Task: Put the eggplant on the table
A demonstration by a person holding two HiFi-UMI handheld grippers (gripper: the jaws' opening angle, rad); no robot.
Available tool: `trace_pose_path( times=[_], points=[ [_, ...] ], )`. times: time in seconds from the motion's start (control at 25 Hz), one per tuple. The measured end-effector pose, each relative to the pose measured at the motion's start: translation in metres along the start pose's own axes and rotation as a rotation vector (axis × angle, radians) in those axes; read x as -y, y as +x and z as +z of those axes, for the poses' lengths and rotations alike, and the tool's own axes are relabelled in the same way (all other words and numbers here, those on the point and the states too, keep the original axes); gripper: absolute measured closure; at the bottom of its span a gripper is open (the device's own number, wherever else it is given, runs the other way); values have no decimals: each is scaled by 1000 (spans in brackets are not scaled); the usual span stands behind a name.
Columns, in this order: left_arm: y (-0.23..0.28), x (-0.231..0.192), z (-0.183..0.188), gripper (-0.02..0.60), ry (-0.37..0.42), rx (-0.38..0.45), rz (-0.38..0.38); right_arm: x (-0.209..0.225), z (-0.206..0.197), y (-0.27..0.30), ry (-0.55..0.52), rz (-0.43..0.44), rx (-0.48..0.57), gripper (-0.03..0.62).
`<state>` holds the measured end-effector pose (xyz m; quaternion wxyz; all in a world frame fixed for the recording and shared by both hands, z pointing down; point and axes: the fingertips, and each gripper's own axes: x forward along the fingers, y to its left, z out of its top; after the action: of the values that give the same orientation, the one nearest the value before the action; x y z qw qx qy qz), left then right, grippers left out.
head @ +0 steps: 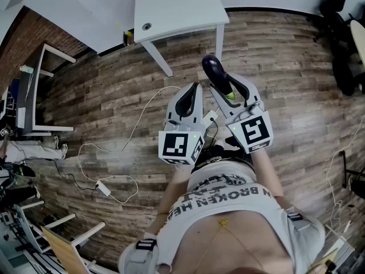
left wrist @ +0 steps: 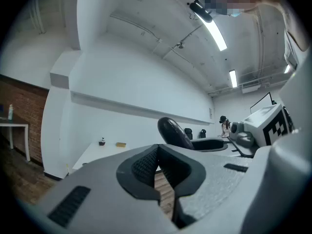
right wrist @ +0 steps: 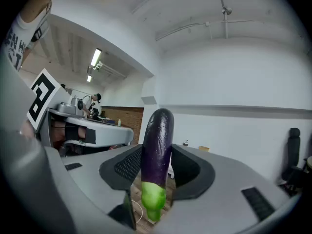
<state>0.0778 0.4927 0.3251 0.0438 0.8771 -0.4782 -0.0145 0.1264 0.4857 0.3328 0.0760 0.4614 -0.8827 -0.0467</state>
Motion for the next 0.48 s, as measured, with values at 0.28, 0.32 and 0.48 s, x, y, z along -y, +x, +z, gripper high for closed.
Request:
trace_pose_path(
  times=[0.28,0.32,0.48],
  points=[
    [9,0,-7,575,-20,-18,4,18,-2,-2,69,-6,30,411],
    [10,-1,-9,575,-25,-23,5,20,-7,-1,70,-9,18,411],
    [14,-10,-14,575,-41,-32,12,23,-14,9,85,3,2,411]
  ],
)
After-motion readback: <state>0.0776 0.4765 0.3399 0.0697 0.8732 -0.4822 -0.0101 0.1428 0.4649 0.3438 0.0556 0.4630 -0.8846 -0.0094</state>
